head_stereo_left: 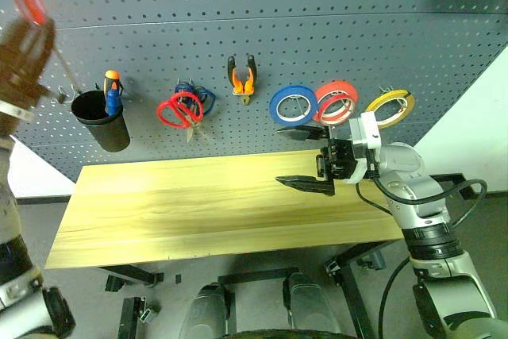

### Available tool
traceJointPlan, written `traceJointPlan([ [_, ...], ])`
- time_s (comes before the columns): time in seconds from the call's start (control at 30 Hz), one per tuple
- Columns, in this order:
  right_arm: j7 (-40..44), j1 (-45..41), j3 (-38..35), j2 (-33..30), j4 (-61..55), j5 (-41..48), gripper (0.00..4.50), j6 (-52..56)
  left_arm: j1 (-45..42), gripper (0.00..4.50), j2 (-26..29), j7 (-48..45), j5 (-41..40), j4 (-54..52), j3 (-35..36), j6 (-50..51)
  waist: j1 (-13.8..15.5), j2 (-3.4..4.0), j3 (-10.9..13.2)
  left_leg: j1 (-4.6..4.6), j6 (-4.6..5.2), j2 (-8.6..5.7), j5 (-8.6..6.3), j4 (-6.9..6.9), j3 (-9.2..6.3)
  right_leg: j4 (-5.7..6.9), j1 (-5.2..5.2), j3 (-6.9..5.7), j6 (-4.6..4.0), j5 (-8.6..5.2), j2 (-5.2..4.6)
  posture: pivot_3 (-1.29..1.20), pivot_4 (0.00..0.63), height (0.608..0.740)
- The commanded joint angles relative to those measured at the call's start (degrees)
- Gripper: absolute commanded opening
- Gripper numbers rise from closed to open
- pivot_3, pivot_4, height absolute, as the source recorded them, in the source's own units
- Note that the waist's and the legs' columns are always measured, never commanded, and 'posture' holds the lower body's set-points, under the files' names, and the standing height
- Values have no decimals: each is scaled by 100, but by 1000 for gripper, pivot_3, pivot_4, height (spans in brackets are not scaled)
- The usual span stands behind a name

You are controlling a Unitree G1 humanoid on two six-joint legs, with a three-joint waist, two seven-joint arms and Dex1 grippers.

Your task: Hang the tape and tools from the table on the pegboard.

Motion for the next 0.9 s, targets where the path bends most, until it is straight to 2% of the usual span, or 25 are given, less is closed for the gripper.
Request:
traceJointPlan([
  [0.03, -66, -9, -120, 12, -165, 5, 4500, 10, -390, 724, -39, -72, 638, 842, -300, -1020, 7, -3, -2, -1, 0, 0, 0, 1, 0, 0, 0, 0, -1, 1, 0, -95, 61, 740],
  [0.2, -157, 116, -187, -43, -308, 11, 4500, 37, -659, 724, -140, -134, 934, 1686, -608, -1494, 1, -12, -7, -13, 0, 0, 0, 0, 0, -5, -4, 1, 3, 22, 0, -115, 58, 740],
  [0.23, -181, 149, -206, -61, -346, 18, 4500, 49, -700, 1461, -185, -213, 900, 1817, -650, -1564, 0, -12, -7, -12, 0, 0, 0, -2, 1, -5, -5, 2, 6, 22, 0, -121, 57, 740],
  [0.3, -210, 195, -229, -85, -400, 26, 4500, 69, -750, 2003, -243, -361, 806, 1971, -684, -1668, -8, -12, -7, -12, 0, 0, 0, -5, 1, -3, -9, 2, 7, 22, 0, -125, 57, 740],
  [0.53, -290, 309, -275, -164, -503, 33, 4500, 130, -688, 4354, -417, -319, 558, 2014, -597, -1637, -16, -13, -8, -8, 0, 1, 0, 1, 1, 7, -8, 2, 8, 21, 0, -137, 55, 740],
  [0.63, -294, 383, -296, -222, -495, 11, 4500, 136, -340, 4354, -500, -390, 20, 1499, -435, -1084, -25, -14, -8, -7, -1, 2, 1, 4, 1, 7, -6, 3, 7, 22, 0, -136, 56, 740],
  [0.77, -143, 633, -301, -435, -182, -240, 4500, -43, 958, 4354, -516, -910, -791, 177, -400, -191, -74, -14, -8, -7, 0, 2, -1, -8, 6, 5, -10, 10, 12, 18, -1, -124, 59, 740],
  [0.83, -65, 812, -322, -552, 119, -460, 4500, -269, 1801, 4354, -574, -1034, -931, -515, -443, 74, -76, -14, -8, -9, 1, 3, -1, -10, 7, 5, -14, 11, 12, 17, -1, -118, 59, 740],
  [0.9, 16, 1003, -350, -652, 411, -618, 4500, -453, 2635, 4354, -579, -1077, -671, -974, -625, 236, -71, -14, -9, -7, 1, 4, -2, -9, 10, 3, -13, 12, -5, 9, -1, -112, 59, 740],
])
